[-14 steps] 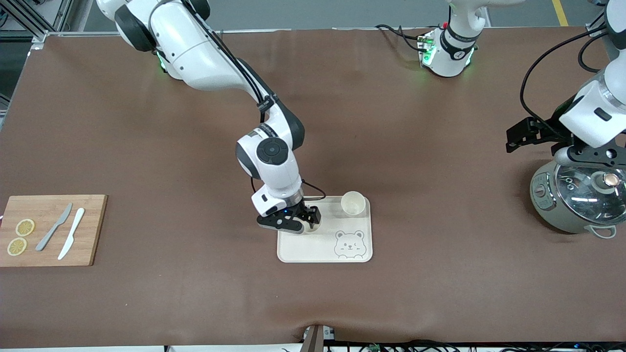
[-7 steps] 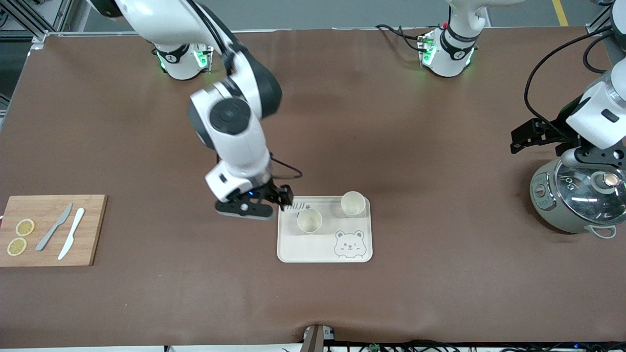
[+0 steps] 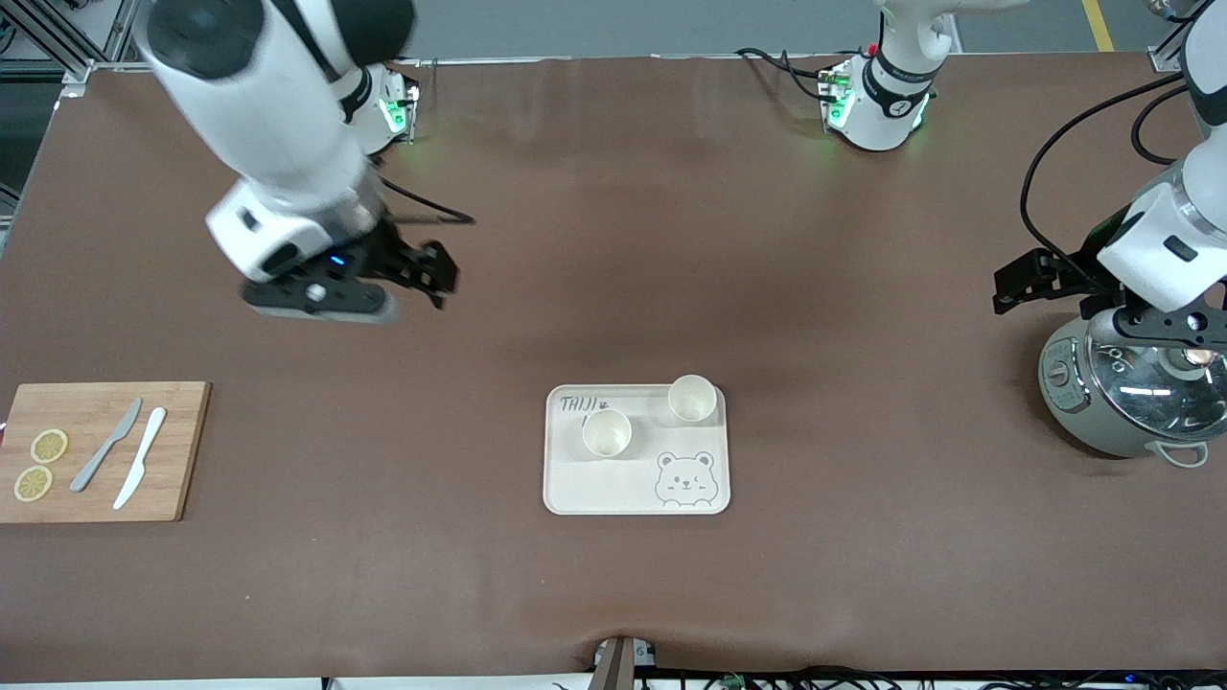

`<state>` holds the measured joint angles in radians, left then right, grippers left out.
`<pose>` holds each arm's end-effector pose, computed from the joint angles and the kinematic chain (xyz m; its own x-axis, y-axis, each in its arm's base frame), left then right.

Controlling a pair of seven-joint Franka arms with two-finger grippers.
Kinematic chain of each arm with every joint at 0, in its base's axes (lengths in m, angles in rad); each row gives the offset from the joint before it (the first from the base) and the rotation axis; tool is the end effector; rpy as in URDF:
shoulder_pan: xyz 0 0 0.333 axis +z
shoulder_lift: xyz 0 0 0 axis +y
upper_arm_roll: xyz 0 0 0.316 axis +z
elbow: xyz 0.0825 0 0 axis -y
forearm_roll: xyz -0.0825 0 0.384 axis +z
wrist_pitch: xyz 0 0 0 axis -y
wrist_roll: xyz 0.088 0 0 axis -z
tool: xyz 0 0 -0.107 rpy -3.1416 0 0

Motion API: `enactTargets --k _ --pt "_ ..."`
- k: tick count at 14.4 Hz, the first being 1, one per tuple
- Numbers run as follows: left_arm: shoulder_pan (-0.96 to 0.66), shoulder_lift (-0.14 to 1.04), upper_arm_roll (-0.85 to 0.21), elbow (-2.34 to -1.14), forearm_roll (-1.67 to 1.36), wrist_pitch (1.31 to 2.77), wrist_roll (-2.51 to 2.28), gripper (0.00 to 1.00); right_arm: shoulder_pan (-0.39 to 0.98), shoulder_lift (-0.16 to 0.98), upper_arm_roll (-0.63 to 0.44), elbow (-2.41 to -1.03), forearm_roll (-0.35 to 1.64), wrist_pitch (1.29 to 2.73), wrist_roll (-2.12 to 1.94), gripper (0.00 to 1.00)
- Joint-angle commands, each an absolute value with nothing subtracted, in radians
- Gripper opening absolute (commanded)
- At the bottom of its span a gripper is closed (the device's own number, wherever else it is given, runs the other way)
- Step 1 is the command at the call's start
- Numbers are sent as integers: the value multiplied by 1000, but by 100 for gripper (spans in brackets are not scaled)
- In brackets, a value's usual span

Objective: Place white IKEA cup upright on tray with both arms

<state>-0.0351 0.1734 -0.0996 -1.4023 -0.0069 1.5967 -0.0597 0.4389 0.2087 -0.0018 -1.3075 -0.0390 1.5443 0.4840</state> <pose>0.6053 -0.0771 0.6060 0.9971 -0.0729 0.0204 -0.0734 -0.9970 0.0253 0.5599 0.2571 0.6240 0.9979 -0.0479 0.0432 -0.0489 -0.9986 0.0217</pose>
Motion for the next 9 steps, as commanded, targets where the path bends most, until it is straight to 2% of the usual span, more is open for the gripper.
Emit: enactTargets --k 1,3,4,6,9 --pt "-49 166 -110 -1397 11 1632 -48 100 341 -15 11 -1544 -21 1534 352 100" --pt "-57 167 -117 -1399 12 1632 -66 100 255 -131 8 -1675 -21 1543 232 100" --pt "-57 167 -123 -1399 12 1632 -63 100 208 -155 8 -1695 -20 1540 171 100" --pt "-48 167 -121 -1397 12 1634 -54 100 103 -155 5 -1697 -20 1543 79 100" --pt "-48 179 -117 -1399 15 1643 -52 100 32 -147 -8 -1697 -21 1577 34 100"
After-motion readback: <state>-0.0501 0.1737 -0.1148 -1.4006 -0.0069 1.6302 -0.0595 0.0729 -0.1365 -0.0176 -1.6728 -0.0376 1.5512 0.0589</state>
